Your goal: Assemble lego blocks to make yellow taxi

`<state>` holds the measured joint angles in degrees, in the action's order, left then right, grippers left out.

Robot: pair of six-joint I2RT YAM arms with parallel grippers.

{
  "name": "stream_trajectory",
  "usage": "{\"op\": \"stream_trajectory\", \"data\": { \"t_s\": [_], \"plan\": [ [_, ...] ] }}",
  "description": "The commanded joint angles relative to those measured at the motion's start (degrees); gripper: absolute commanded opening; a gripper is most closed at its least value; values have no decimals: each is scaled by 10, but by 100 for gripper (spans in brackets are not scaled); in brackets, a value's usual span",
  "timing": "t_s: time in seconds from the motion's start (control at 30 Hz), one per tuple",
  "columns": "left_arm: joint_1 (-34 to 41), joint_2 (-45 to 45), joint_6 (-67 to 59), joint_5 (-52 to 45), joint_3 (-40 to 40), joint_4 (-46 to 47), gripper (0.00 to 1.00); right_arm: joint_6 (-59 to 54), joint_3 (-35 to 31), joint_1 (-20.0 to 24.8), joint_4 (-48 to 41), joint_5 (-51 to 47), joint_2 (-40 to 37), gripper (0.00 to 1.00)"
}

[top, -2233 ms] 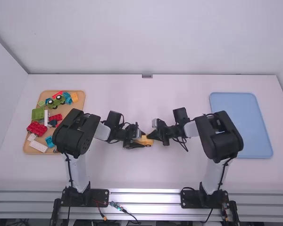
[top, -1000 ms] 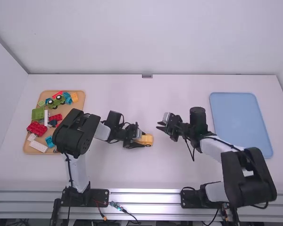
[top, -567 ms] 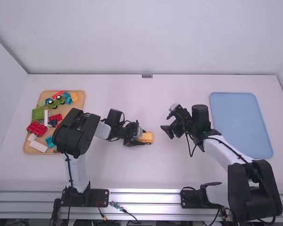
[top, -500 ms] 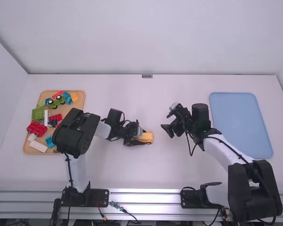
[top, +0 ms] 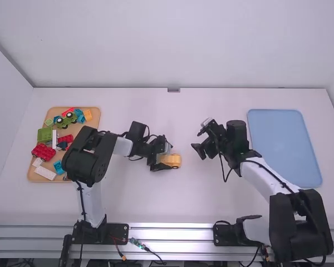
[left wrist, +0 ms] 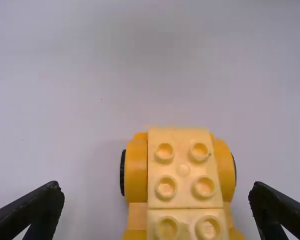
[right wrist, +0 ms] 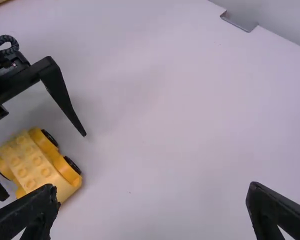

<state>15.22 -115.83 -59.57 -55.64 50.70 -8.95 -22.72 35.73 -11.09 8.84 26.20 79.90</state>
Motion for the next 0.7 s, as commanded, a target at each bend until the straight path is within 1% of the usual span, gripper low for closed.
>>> {"op": "stream_trajectory", "data": {
  "t_s": [0.0, 0.07, 0.1, 0.13, 0.17, 0.23, 0.27, 0.3, 0.37, 0.4, 0.5, 0.63, 0.67],
  "plan": [
    [2, 9, -3, -14, 28, 40, 99, 2, 13, -1, 2, -10, -14, 99],
    [-1, 28, -3, -19, 62, 119, 99, 2, 13, -1, 7, -10, -14, 99],
    [-4, 32, -3, -17, 72, 140, 99, 2, 13, -1, 8, -10, -14, 99],
    [-8, 42, -3, -5, 99, 203, 99, 2, 13, -1, 11, -10, -14, 99],
    [-10, 48, -3, 8, 114, 237, 99, 2, 13, -1, 12, -10, -14, 99],
    [-18, 63, -3, 57, 164, 340, 99, 2, 16, -1, 12, -10, -14, 99],
    [-23, 66, -3, 88, 201, 403, 99, 2, 18, -1, 12, -10, -14, 99],
    [-23, 66, -3, 88, 201, 403, 99, 2, 18, -1, 12, -10, -14, 99],
    [-35, 67, -2, 137, 265, 491, 99, 2, 19, -1, 15, -15, -14, 99],
    [-41, 67, -3, 150, 286, 518, 99, 2, 19, -1, 16, -21, -14, 99],
    [-67, 67, 31, 185, 348, 565, 99, 2, 19, -1, 16, -36, -14, 99],
    [-114, 67, 160, 239, 401, 566, 99, 3, 19, -1, 17, -43, -14, 99],
    [-138, 67, 220, 269, 421, 566, 99, 2, 19, -1, 18, -42, -14, 99]
  ]
}}
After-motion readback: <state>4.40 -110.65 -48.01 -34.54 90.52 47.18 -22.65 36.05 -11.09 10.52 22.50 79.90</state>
